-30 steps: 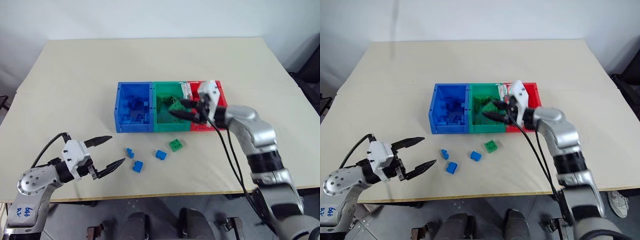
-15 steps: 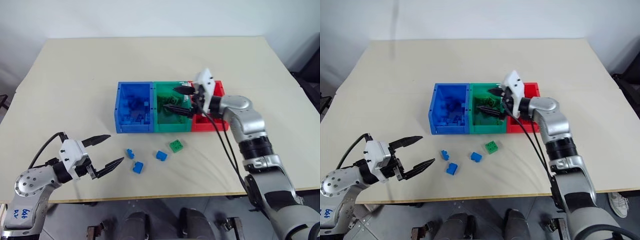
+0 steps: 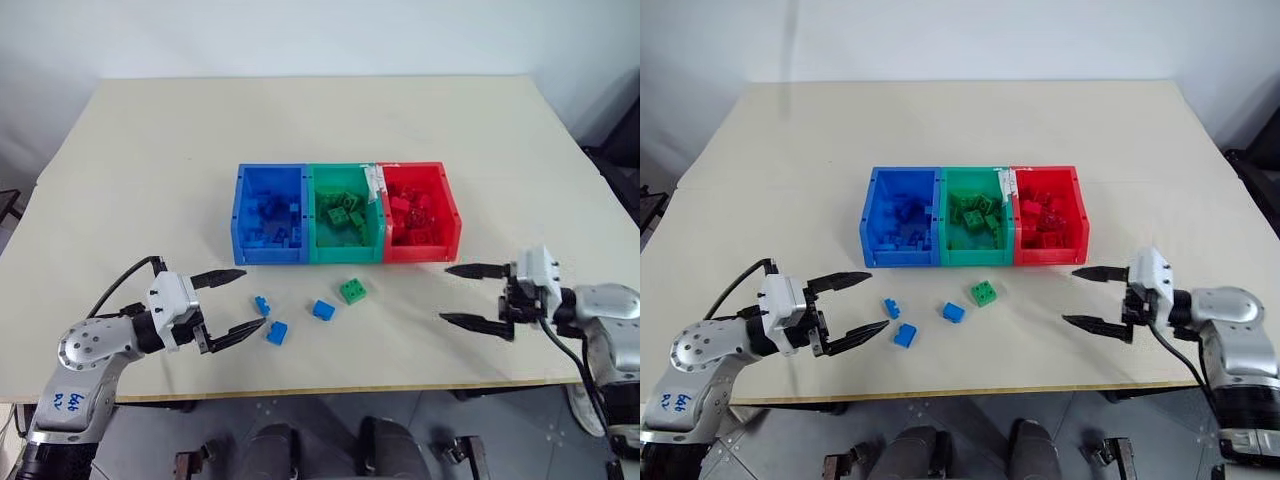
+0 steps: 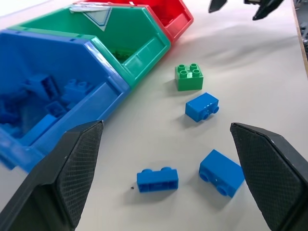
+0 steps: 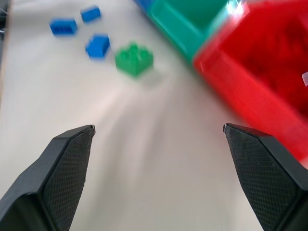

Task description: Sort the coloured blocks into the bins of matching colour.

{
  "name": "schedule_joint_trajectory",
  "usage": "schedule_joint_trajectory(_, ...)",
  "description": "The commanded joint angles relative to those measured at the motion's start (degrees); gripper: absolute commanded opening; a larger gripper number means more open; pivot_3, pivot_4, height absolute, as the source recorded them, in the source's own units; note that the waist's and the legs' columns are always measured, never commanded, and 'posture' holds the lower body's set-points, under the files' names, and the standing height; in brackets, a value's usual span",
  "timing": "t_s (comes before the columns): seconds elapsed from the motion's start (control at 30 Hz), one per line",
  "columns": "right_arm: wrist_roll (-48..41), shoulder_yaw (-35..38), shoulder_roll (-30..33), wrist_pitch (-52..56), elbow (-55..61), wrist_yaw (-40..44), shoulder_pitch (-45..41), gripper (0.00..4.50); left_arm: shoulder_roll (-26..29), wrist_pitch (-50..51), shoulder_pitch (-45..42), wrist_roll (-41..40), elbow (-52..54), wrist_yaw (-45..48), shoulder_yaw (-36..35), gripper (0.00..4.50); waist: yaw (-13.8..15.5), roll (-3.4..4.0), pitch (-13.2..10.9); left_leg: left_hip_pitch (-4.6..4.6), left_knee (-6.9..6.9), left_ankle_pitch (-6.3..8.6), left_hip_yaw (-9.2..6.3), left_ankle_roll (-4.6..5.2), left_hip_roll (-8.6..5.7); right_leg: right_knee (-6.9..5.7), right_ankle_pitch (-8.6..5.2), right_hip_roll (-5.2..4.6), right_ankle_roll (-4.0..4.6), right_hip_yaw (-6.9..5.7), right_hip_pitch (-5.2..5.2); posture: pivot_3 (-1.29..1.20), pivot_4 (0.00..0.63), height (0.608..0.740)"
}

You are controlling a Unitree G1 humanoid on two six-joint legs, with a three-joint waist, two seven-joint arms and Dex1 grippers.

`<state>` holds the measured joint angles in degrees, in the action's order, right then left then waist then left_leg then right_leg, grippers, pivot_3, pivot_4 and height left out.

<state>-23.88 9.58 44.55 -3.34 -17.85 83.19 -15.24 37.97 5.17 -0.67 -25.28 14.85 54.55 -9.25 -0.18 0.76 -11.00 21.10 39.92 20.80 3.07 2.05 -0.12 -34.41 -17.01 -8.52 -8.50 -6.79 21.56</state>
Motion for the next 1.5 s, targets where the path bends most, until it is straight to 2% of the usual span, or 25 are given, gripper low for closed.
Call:
schedule_joint_trajectory(0.03,0.43,-0.27,-0.41,-2.76,-1.60,0.46,-2.51,4.46,0.43,-0.60,-0.17,-0.14,0.32,0.09,-0.96,4.50,-0.07,0.00,0.00,-0.02,0.01,0.00,0.00,0.00,0.01,-0.02,0.00,0.00,0.00,0.01,0.00,0.00,0.150,0.740)
schedule_joint_trajectory(0.3,4.49,-12.02,-5.35,2.00,-2.66,3.71,-11.65,4.46,1.81,-2.28,3.15,0.63,0.14,-0.41,-5.01,4.50,0.04,0.01,-0.01,0.02,0.05,-0.01,-0.05,-0.02,0.04,-0.01,0.00,-0.01,0.00,0.01,0.01,0.00,0.150,0.740)
schedule_joint_trajectory(0.5,11.28,-18.55,-11.94,-3.06,-12.59,1.95,-20.75,4.46,1.55,-1.59,4.62,0.44,2.27,-1.60,-5.92,4.50,0.12,0.01,-0.01,0.07,0.10,-0.01,-0.21,-0.02,-0.02,-0.04,0.00,-0.04,0.01,-0.02,0.01,0.00,0.150,0.740)
schedule_joint_trajectory(0.77,15.84,-22.17,-18.78,-8.68,-22.11,1.90,-28.12,4.46,1.25,0.06,8.67,-0.35,7.07,-3.47,-6.83,4.50,-1.07,0.01,0.00,0.08,0.04,0.00,-0.27,-0.03,-0.03,-0.03,0.00,-0.02,0.01,-0.04,0.01,0.00,0.150,0.740)
schedule_joint_trajectory(1.0,16.20,-22.72,-21.83,-9.93,-23.09,1.94,-28.52,4.46,1.44,0.15,9.15,-0.50,7.45,-3.96,-7.33,4.50,-1.52,0.01,0.00,0.05,0.07,-0.02,-0.26,-0.05,-0.01,-0.10,0.00,-0.01,0.01,-0.02,0.01,0.00,0.150,0.740)
schedule_joint_trajectory(1.1,15.49,-22.43,-21.35,-8.98,-20.66,2.36,-27.42,3.91,1.41,-0.03,8.98,-0.46,7.17,-3.94,-7.25,4.50,-1.43,0.01,0.00,0.05,0.07,-0.02,-0.27,-0.05,-0.03,-0.10,0.00,-0.02,0.01,-0.01,0.01,0.00,0.150,0.740)
schedule_joint_trajectory(1.27,13.65,-21.28,-19.39,-5.87,-14.85,2.90,-25.08,2.14,1.03,-0.19,8.59,-0.30,6.90,-4.18,-6.76,4.50,-1.40,0.02,0.00,0.07,0.06,-0.02,-0.33,-0.05,-0.04,-0.11,0.00,-0.03,0.01,-0.02,0.01,0.00,0.150,0.740)
schedule_joint_trajectory(1.33,12.17,-20.12,-18.56,-3.42,-11.59,2.07,-23.90,1.63,0.75,-0.29,8.45,-0.40,6.79,-4.33,-6.69,4.50,-1.37,0.02,-0.01,0.08,0.06,-0.02,-0.32,-0.05,-0.05,-0.10,0.00,-0.03,0.01,-0.02,0.01,0.00,0.150,0.740)
schedule_joint_trajectory(1.37,10.90,-19.28,-18.10,-1.29,-9.39,1.49,-23.27,1.44,0.60,-0.40,8.38,-0.41,6.72,-4.46,-6.70,4.50,-1.39,0.02,-0.01,0.08,0.06,-0.02,-0.34,-0.05,-0.04,-0.10,-0.01,-0.03,0.01,-0.03,0.01,0.00,0.150,0.740)
schedule_joint_trajectory(1.5,4.36,-14.59,-17.51,9.08,-1.30,-2.44,-22.43,1.46,-0.17,-0.56,8.39,-0.80,6.69,-5.13,-7.21,4.50,-1.36,0.03,-0.01,0.09,0.06,-0.01,-0.34,-0.05,-0.04,-0.09,0.00,-0.03,0.02,-0.03,0.01,0.00,0.150,0.740)
